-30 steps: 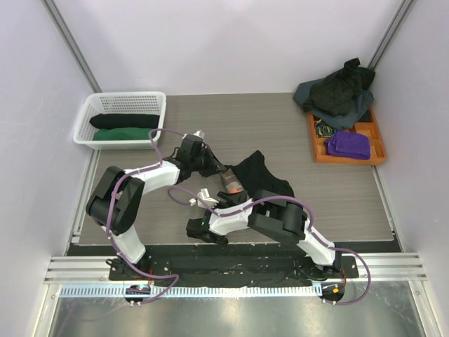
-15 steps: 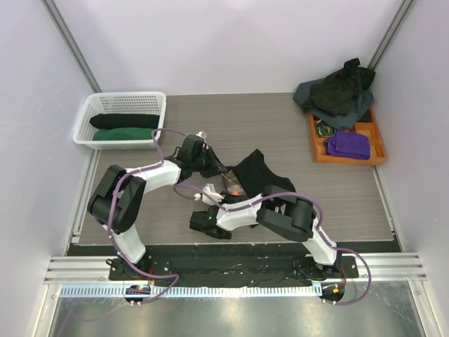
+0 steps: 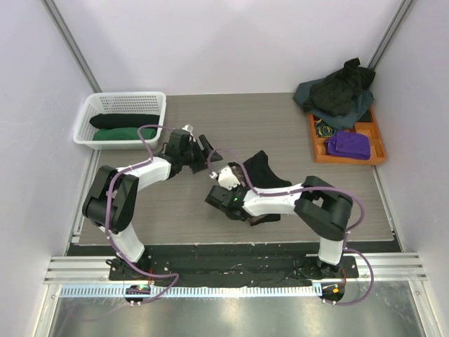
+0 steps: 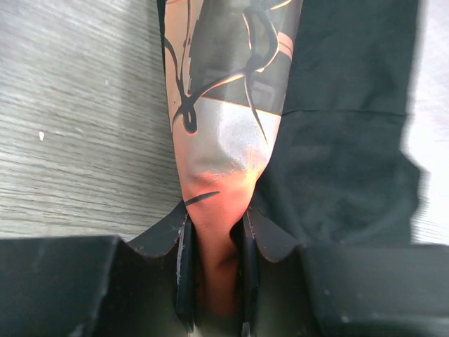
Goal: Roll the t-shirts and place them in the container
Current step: Roll the T-shirt to the center of the board.
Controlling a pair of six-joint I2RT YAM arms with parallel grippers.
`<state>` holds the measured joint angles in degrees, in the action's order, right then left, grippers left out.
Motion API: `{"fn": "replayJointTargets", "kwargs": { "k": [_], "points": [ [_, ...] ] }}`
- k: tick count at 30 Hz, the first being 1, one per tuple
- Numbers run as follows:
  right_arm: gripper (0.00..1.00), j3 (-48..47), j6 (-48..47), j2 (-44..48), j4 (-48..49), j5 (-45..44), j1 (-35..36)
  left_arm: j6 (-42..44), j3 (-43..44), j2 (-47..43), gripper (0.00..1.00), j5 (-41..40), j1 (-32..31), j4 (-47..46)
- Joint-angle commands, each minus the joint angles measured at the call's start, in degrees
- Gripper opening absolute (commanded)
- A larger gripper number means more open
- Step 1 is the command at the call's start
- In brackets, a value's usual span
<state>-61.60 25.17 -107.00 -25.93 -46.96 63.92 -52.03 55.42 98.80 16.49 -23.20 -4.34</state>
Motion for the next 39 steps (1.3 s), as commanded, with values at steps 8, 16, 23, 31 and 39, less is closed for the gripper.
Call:
{"fn": "replayJointTargets", "kwargs": {
  "k": [8,16,23,31,39],
  "points": [
    [0.01,13.9,5.4,8.1,24.1,50.1,-14.8,-2.0,-2.8,1.3,0.71,6.0,0.2,-9.8],
    [0.01,21.3,11.1,6.0,39.2,70.0,-23.7,-2.9,-2.4,3.5,0.77,5.7,-1.8,-12.4],
    [0.01,21.3,12.5,2.4,41.1,75.3,-27.0,-2.5,-3.1,4.8,0.79,4.3,-1.9,-12.8],
    [0.01,21.1,12.9,2.2,40.9,77.0,-29.1,-0.3,-5.3,2.1,0.79,-2.1,-1.9,-7.4],
    [0.01,21.0,12.6,2.1,40.8,76.9,-29.1,-4.1,-5.3,5.3,0.77,-2.1,-2.1,-10.8]
  ]
}}
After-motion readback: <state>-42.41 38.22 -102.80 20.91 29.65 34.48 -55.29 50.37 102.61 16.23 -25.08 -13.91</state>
